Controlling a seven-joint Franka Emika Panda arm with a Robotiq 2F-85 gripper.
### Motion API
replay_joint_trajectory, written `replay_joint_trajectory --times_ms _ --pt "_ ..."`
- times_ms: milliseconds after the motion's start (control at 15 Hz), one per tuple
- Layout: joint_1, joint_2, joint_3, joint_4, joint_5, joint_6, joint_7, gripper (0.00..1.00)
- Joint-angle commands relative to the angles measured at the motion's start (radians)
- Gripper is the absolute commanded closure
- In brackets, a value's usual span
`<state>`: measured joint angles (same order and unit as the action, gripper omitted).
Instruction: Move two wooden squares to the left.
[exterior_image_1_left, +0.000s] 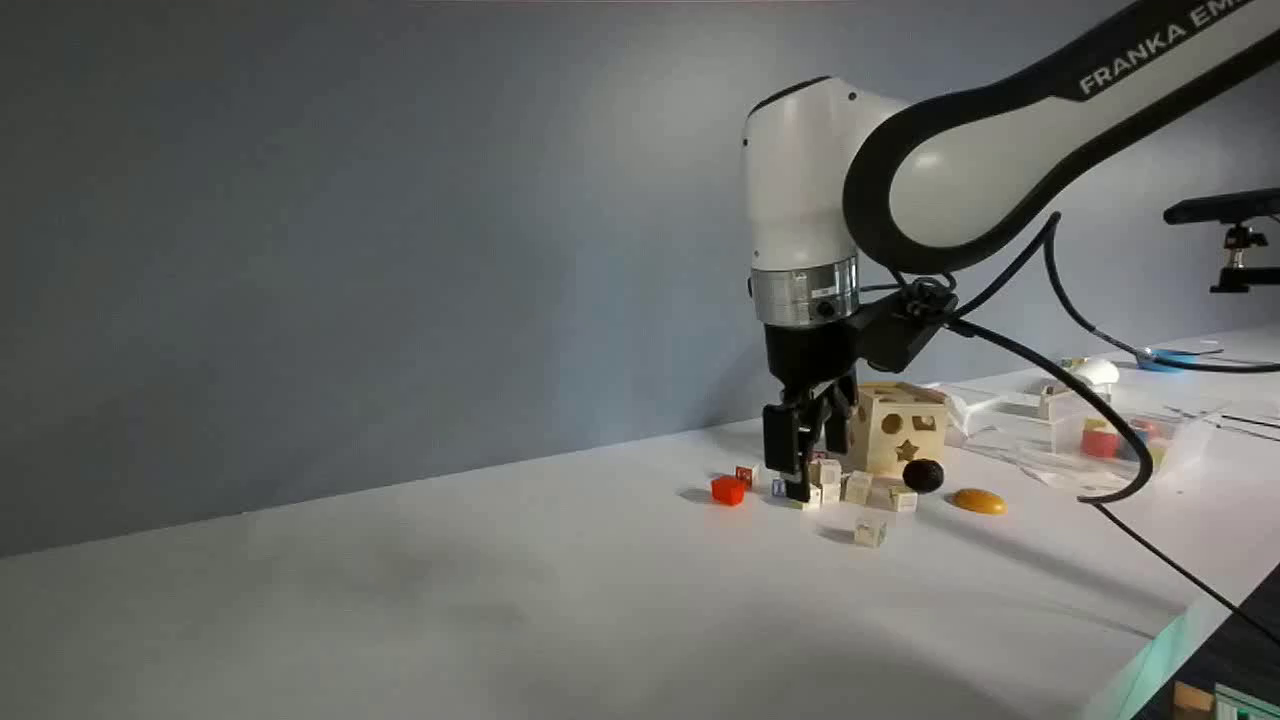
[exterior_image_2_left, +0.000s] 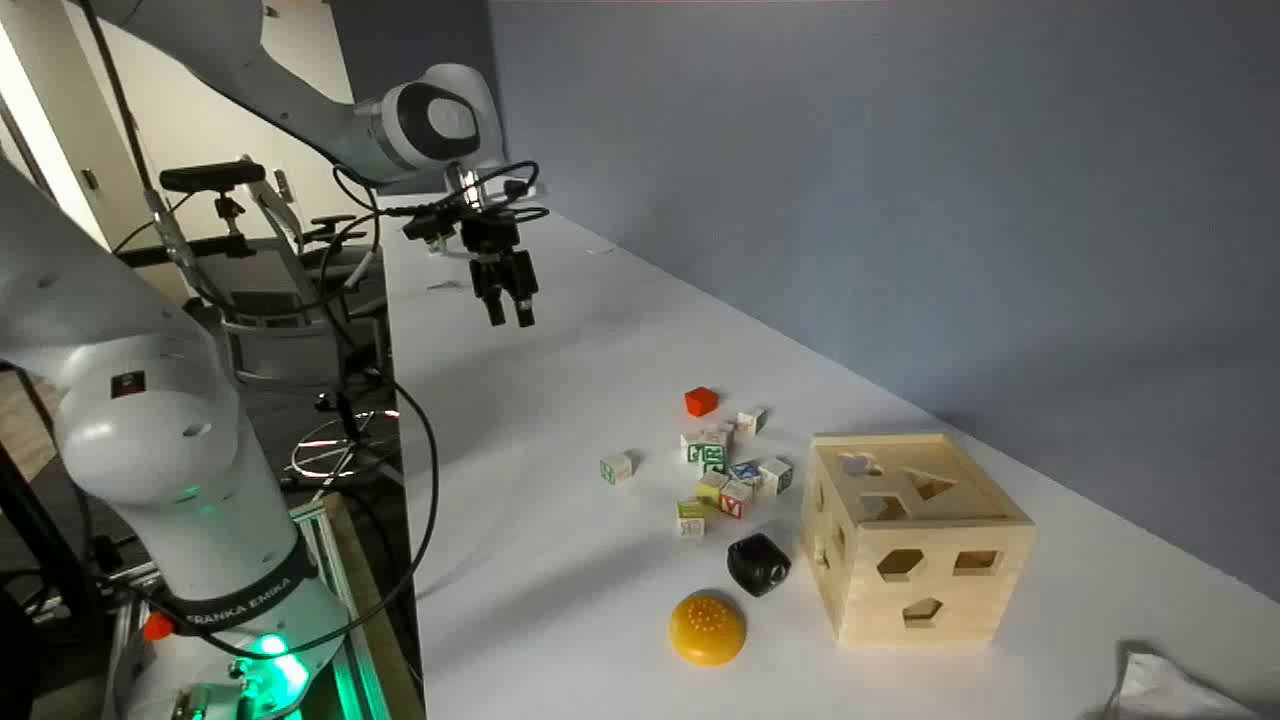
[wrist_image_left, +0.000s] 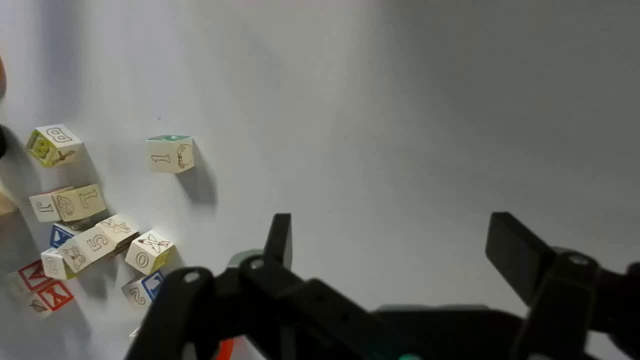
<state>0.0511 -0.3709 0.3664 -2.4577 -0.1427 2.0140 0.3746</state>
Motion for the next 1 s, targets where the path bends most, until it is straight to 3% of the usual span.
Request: replay_joint_trajectory --times_ms 0,267,400,933 --pt "0.035 0.005 -0.033 0.002 -0.013 -0.003 0.011 0.00" --pt "0.035 0.005 -0.033 0.002 -0.013 -0.003 0.011 0.00" --pt "-0.002 -0.011 -0.031 -0.012 -0.059 0.038 0.129 0.00" --pt "-0.084 -0.166 -0.161 -0.123 -0.056 0.120 0.314 0.00"
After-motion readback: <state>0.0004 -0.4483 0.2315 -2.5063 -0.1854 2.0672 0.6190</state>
